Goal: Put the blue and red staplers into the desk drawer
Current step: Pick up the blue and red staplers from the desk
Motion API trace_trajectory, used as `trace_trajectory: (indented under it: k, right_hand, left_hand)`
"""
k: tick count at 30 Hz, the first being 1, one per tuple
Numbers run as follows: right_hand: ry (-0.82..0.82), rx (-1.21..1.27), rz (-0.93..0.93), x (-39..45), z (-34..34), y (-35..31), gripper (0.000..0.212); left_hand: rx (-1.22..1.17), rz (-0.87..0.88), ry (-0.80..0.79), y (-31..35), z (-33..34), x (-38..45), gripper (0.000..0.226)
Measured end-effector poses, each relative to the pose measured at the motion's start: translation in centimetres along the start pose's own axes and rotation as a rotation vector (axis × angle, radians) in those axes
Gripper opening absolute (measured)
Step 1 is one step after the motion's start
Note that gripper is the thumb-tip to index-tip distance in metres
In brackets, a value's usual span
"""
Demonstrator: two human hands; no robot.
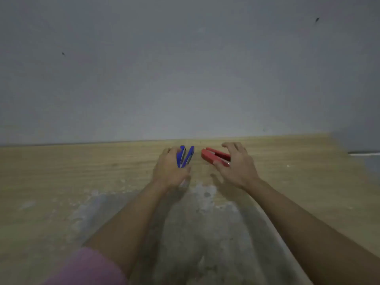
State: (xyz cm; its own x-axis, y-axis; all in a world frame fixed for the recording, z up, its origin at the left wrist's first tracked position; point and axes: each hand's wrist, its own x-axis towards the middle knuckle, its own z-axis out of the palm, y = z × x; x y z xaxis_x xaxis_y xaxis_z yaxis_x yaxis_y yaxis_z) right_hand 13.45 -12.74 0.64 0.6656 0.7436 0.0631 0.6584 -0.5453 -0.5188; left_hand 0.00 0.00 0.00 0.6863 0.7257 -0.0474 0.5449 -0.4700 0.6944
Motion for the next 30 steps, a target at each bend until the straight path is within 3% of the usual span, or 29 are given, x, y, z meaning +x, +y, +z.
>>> trace_trajectory:
  k: [7,15,21,26,30]
  right_hand:
    - [0.035,-0.147,0.018,1.8,3.2,2.1,0.058]
    - [0.094,-0.224,0.047,1.7,5.3,3.6,0.063]
    - [0.044,-0.260,0.091,2.0,4.6,2.8,0.058]
    - [0.006,0.078,0.243,1.3,2.6,3.0,0.049]
    - [-0.099,0.657,0.457,-2.1,0.2,4.1,0.037]
  left_hand:
    - [-0.042,-0.090,0.105,-1.5,3.1,1.9,0.083]
    - [0.162,-0.069,0.164,-2.3,4.5,2.8,0.059]
    - [0.033,-0.170,0.199,-1.1,4.2,2.8,0.044]
    - [-0.219,-0.267,0.240,0.3,4.3,0.5,0.032]
    - [-0.593,-0.335,0.298,3.8,5.9,-4.1,0.021]
